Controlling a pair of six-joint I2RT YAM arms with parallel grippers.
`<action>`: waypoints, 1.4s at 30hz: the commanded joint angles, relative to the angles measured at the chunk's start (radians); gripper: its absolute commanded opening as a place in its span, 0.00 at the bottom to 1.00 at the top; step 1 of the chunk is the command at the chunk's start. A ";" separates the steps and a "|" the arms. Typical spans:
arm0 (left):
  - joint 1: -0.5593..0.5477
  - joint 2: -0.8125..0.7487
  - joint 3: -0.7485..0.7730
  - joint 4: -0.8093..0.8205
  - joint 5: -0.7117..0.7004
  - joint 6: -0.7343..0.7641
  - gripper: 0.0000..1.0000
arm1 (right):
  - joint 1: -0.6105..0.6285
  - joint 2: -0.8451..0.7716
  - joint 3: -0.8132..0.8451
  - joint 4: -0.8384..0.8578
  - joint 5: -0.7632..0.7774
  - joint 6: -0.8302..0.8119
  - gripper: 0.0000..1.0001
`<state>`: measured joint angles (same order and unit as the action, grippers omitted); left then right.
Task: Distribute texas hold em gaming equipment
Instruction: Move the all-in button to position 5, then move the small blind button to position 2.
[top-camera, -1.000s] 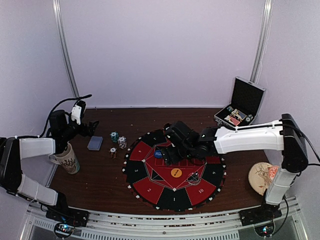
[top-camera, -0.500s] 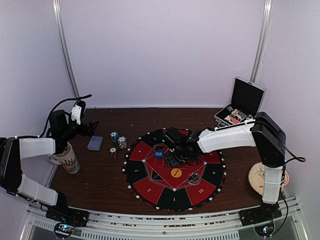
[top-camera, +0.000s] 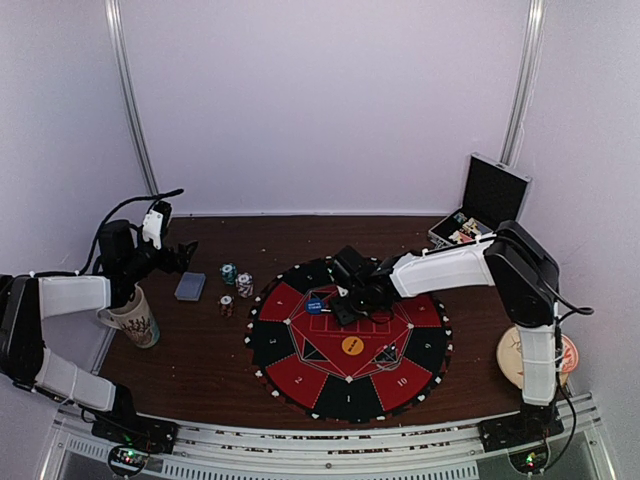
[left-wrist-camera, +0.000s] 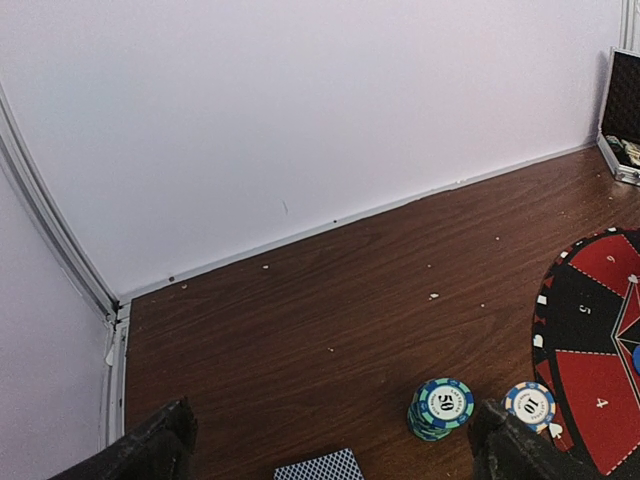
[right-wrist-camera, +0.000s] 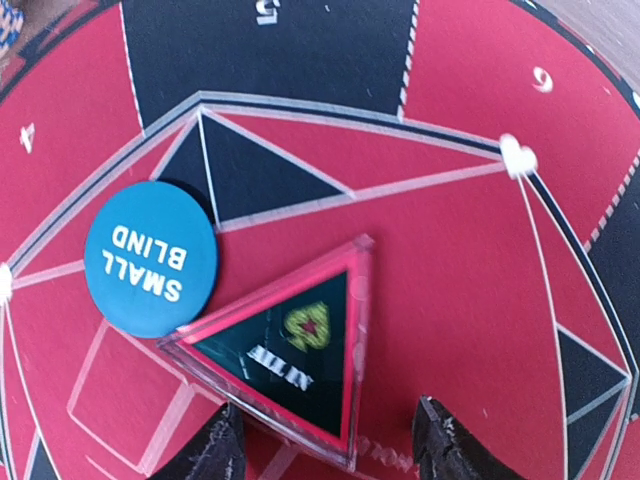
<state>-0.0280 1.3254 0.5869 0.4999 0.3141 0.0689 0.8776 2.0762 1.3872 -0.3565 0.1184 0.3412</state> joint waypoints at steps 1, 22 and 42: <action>-0.005 -0.017 0.005 0.034 -0.004 0.006 0.98 | -0.021 0.070 0.037 0.002 -0.041 0.004 0.53; -0.005 -0.009 0.009 0.033 0.001 0.008 0.98 | -0.107 0.349 0.526 -0.112 -0.079 -0.066 0.46; -0.005 0.012 0.015 0.035 0.002 0.009 0.98 | -0.006 0.083 0.148 0.017 -0.164 -0.002 0.75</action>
<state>-0.0280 1.3270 0.5869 0.4999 0.3141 0.0692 0.8387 2.1605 1.5684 -0.3660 -0.0471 0.3229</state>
